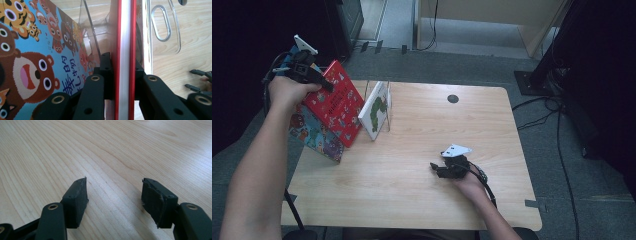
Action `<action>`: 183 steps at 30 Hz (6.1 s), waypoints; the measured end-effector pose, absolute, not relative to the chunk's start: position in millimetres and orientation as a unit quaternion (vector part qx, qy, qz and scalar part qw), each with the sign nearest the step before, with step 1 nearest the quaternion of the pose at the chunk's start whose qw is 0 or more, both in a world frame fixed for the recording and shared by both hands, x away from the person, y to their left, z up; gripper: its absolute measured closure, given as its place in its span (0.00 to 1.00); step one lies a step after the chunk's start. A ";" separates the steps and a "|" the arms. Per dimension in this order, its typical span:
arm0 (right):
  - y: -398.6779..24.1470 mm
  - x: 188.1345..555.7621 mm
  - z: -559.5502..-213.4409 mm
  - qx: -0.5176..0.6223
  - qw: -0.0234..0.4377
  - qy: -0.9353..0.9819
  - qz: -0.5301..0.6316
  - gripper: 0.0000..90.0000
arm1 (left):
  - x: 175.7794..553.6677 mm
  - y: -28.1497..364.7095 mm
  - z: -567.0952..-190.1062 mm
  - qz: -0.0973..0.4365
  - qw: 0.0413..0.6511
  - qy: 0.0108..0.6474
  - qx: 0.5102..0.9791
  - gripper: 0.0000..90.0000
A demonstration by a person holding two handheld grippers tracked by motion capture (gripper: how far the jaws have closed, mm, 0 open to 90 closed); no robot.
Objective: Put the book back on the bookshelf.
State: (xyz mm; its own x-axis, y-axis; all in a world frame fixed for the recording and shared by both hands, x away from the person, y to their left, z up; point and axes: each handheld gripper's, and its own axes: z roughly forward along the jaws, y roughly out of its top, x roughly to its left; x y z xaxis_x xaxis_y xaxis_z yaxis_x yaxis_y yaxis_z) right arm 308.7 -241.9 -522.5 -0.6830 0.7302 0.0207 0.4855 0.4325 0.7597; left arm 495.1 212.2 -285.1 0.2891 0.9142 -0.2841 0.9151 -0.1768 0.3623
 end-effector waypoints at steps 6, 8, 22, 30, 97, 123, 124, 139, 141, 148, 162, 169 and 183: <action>-242.0 308.8 -522.5 0.365 0.159 0.832 0.388 0.42 | 492.4 210.3 -283.2 0.004 0.222 0.593 0.774 0.89; -242.0 308.8 -522.5 0.364 0.159 0.832 0.388 0.42 | 490.1 210.2 -281.0 0.004 0.221 0.593 0.774 0.88; -241.1 311.3 -522.4 0.359 0.154 0.834 0.390 0.43 | 486.9 203.7 -272.1 0.010 0.252 0.614 0.748 0.88; -240.5 311.8 -522.5 0.357 0.154 0.834 0.391 0.44 | 494.9 207.0 -278.4 0.027 0.246 0.626 0.739 0.88; -240.8 311.0 -522.7 0.355 0.154 0.835 0.391 0.43 | 459.7 218.7 -250.0 0.071 0.326 0.574 0.747 0.50; -240.7 309.9 -522.6 0.355 0.152 0.836 0.390 0.41 | 406.9 194.1 -268.8 0.037 0.361 0.527 0.768 0.48; -240.5 309.7 -522.5 0.356 0.151 0.836 0.390 0.41 | 404.8 191.7 -270.9 0.035 0.362 0.523 0.771 0.48; -240.7 309.5 -522.5 0.355 0.151 0.837 0.389 0.40 | 375.5 159.9 -315.6 0.015 0.360 0.493 0.792 0.48; -240.7 309.5 -522.5 0.355 0.151 0.837 0.389 0.40 | 370.7 154.0 -322.9 0.011 0.354 0.484 0.800 0.48; -240.6 309.5 -522.6 0.355 0.151 0.836 0.390 0.40 | 354.5 133.7 -346.5 0.001 0.347 0.464 0.815 0.48; -240.6 309.1 -522.6 0.354 0.151 0.837 0.388 0.39 | 344.7 109.5 -404.8 -0.030 0.349 0.436 0.829 0.47; -240.5 309.0 -522.6 0.354 0.151 0.837 0.389 0.39 | 339.7 98.3 -430.7 -0.033 0.347 0.429 0.833 0.47; -239.4 308.2 -522.5 0.355 0.152 0.837 0.387 0.37 | 334.7 88.9 -474.3 -0.044 0.337 0.432 0.835 0.47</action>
State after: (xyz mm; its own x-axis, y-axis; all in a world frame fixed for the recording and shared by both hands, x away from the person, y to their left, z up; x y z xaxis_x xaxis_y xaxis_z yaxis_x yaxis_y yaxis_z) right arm 308.2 -239.4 -522.5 -0.7010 0.7128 0.0208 0.4775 0.4475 0.7561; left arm 334.7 88.9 -474.3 0.6232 0.6913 -0.3657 0.7513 -0.3994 0.5253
